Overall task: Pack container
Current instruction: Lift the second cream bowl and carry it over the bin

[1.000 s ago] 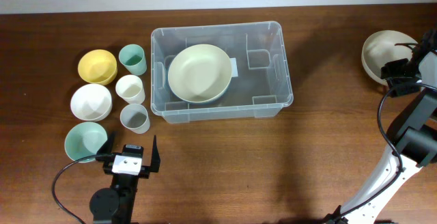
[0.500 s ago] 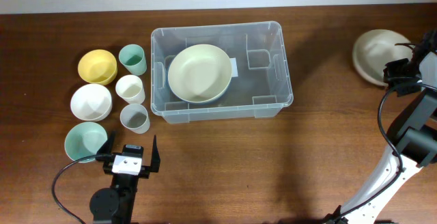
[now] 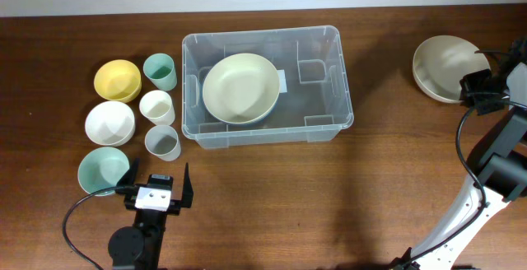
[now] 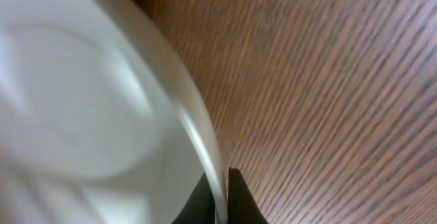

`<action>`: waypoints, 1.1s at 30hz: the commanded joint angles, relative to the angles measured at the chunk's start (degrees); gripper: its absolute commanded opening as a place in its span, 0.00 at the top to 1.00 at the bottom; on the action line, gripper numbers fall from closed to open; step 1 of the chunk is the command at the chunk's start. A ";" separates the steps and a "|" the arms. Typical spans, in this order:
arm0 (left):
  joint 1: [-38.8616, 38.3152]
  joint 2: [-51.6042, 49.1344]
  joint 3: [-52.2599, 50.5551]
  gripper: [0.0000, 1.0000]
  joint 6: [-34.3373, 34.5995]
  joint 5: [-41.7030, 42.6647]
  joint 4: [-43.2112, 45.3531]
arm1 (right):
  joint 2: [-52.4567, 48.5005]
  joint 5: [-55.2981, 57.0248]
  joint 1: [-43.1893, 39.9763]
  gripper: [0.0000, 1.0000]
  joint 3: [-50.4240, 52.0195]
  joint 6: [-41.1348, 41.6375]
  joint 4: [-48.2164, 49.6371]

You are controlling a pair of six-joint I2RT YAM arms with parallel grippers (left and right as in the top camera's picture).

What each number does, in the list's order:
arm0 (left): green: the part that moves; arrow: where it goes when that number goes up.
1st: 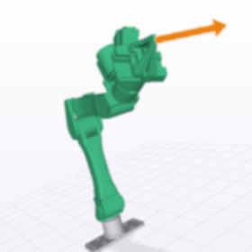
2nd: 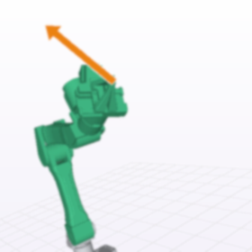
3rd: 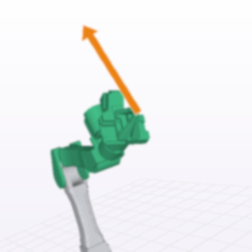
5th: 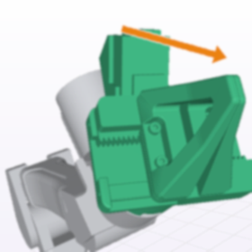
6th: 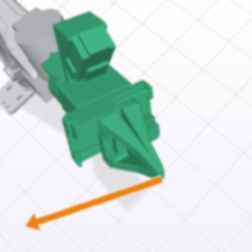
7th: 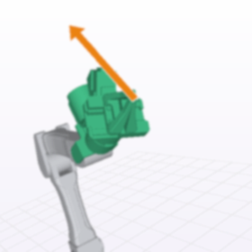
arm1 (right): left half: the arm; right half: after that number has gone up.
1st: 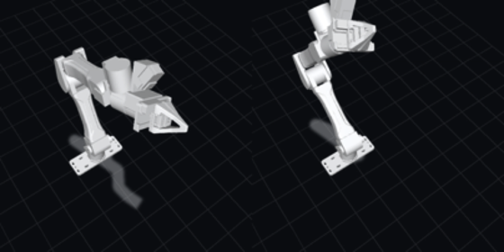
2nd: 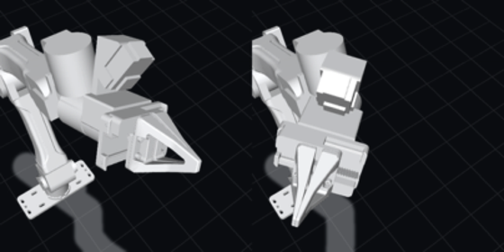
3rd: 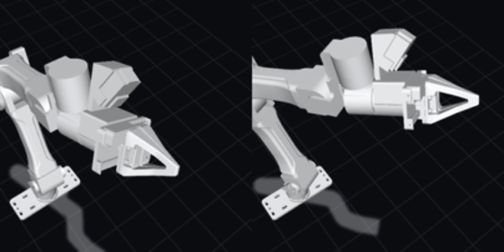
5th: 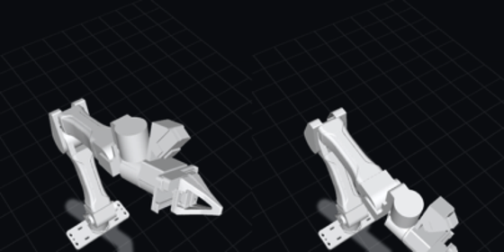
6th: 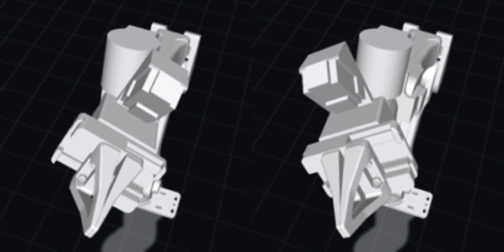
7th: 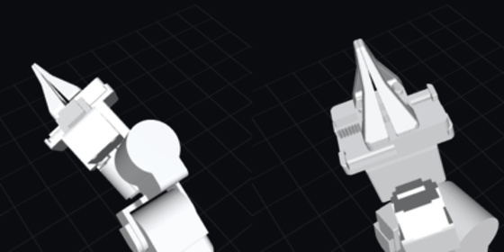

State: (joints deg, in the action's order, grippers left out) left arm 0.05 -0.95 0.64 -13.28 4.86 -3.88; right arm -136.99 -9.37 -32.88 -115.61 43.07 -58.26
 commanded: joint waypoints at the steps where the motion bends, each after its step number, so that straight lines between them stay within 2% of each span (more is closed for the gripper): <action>1: 0.22 0.04 -0.11 0.00 -0.28 -0.20 -0.46 | 1.11 -4.31 -0.15 0.96 -2.54 -1.33 -0.96; 11: 0.22 0.04 -0.11 0.00 -0.28 -0.20 -0.46 | 4.68 -15.58 -0.02 0.96 -10.97 -6.49 -6.29; 19: 0.22 0.04 -0.11 0.00 -0.31 -0.20 -0.46 | 11.30 -20.41 1.49 0.96 -12.24 -8.41 -7.63; 33: 0.22 0.04 -0.11 0.00 -0.28 -0.20 -0.46 | 20.94 -25.16 11.06 0.96 -12.24 -11.61 -7.28</action>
State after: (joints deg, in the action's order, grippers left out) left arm 0.05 -0.95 0.64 -13.28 4.86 -3.88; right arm -119.44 -32.16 -24.36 -126.23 32.93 -65.84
